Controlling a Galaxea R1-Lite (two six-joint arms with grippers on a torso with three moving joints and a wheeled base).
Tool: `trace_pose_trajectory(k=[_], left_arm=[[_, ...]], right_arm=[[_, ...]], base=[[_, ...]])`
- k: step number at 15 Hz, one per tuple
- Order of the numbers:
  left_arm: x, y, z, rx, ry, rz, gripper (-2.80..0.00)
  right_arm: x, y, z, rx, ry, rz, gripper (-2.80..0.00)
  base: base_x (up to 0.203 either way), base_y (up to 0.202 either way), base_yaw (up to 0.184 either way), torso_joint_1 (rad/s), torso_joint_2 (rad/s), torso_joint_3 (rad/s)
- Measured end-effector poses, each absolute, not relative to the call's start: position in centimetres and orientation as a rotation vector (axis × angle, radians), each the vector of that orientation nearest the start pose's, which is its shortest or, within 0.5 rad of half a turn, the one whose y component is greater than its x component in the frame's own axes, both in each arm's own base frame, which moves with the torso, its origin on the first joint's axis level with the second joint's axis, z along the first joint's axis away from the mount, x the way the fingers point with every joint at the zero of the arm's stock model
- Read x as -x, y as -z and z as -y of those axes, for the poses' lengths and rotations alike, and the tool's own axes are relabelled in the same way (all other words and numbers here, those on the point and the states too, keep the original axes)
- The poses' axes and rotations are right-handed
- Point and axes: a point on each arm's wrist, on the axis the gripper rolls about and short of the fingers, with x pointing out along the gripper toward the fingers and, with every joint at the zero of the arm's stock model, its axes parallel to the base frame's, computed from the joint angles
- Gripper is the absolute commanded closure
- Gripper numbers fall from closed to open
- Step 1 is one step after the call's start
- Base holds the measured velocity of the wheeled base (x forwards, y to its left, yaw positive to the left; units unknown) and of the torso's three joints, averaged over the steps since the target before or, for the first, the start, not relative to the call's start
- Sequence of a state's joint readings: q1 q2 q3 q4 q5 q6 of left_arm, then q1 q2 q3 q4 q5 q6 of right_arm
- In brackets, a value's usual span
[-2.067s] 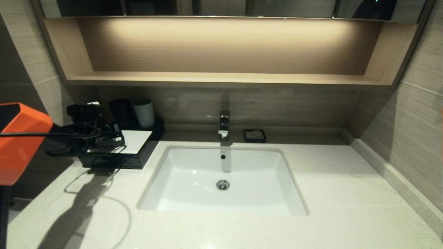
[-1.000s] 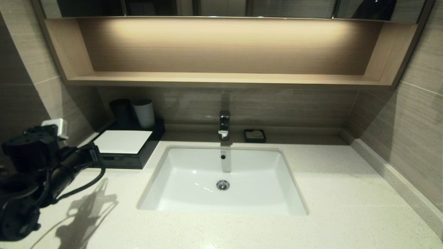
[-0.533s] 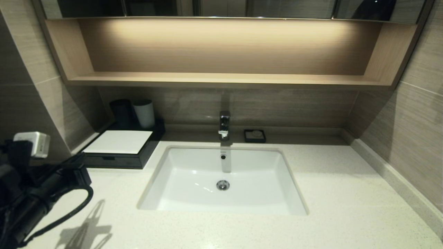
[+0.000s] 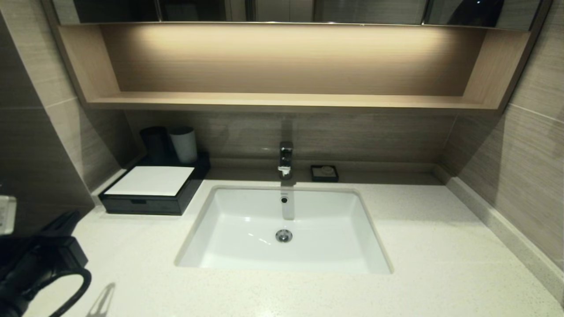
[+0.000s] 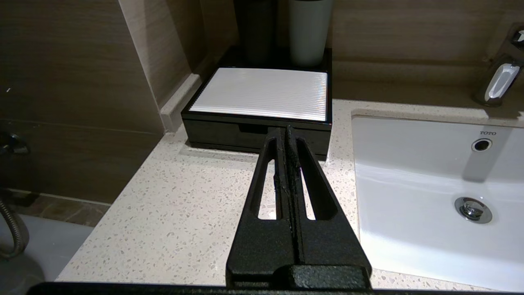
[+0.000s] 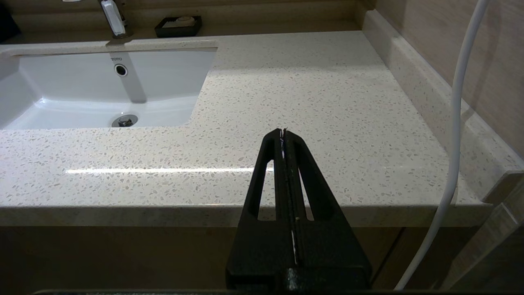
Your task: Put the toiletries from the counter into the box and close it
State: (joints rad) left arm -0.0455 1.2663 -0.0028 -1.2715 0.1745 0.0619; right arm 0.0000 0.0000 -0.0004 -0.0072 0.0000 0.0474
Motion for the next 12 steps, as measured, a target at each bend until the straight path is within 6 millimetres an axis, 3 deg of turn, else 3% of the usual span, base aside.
trace_pose_trajectory(k=[7,12], left_arm=[[-9.7,-15.5,0.1,-0.056,-0.123,0.080,0.00],[-5.6,-14.8,-0.1,-0.053,-0.098,0.088,0.00]], right_arm=[[2.3,-7.6,0.0,-0.047,0.000,0.008,0.00],[2.3,-7.6,0.0,-0.047,0.000,0.008,0.00]], base=[[0.000,0.000,0.000,0.000,0.00,0.000],[0.000,0.000,0.000,0.000,0.00,0.000]])
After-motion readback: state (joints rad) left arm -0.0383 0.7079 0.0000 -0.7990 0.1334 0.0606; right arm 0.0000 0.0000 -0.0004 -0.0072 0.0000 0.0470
